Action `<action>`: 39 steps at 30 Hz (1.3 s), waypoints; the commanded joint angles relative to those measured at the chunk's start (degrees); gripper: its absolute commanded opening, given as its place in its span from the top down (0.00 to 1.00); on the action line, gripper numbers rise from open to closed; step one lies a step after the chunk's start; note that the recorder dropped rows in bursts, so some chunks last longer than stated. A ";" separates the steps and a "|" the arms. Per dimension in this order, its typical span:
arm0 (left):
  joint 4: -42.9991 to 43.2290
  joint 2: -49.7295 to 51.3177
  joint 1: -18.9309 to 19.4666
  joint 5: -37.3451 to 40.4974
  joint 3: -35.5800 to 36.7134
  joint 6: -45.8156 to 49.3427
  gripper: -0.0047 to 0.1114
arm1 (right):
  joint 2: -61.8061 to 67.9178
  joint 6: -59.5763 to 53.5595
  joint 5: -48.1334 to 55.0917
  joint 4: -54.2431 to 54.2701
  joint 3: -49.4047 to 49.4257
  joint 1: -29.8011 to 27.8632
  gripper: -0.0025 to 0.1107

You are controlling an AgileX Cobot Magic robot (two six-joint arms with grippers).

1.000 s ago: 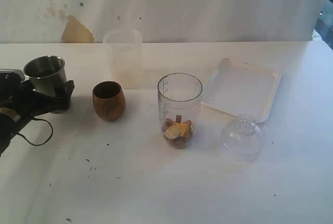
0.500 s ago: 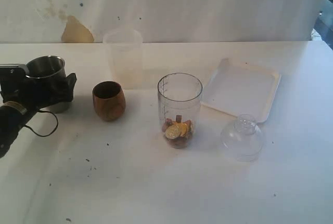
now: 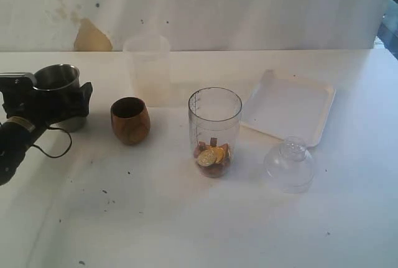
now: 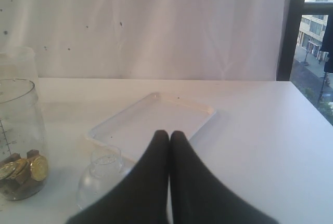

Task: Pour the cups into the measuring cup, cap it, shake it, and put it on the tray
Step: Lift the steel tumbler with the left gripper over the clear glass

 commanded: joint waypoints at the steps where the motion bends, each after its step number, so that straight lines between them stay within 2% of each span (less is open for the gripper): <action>1: -0.81 -0.17 0.05 -0.60 -0.31 0.24 0.05 | -0.26 0.24 -0.02 0.00 0.10 -0.21 0.98; 24: -1.06 -0.17 0.05 -0.60 -0.31 0.97 0.08 | -0.26 0.24 -0.02 0.00 0.10 -0.21 0.98; 27: -1.06 -0.17 0.05 -0.60 -0.31 0.97 0.23 | -0.26 0.24 -0.02 0.00 0.10 -0.21 0.98; 35: -0.95 -0.17 0.05 -0.60 -0.31 0.97 0.95 | -0.26 0.24 -0.02 0.00 0.10 -0.21 0.98; 39: -0.70 -0.17 0.05 -0.60 -0.31 1.01 0.96 | -0.26 0.24 -0.02 0.00 0.10 -0.21 0.98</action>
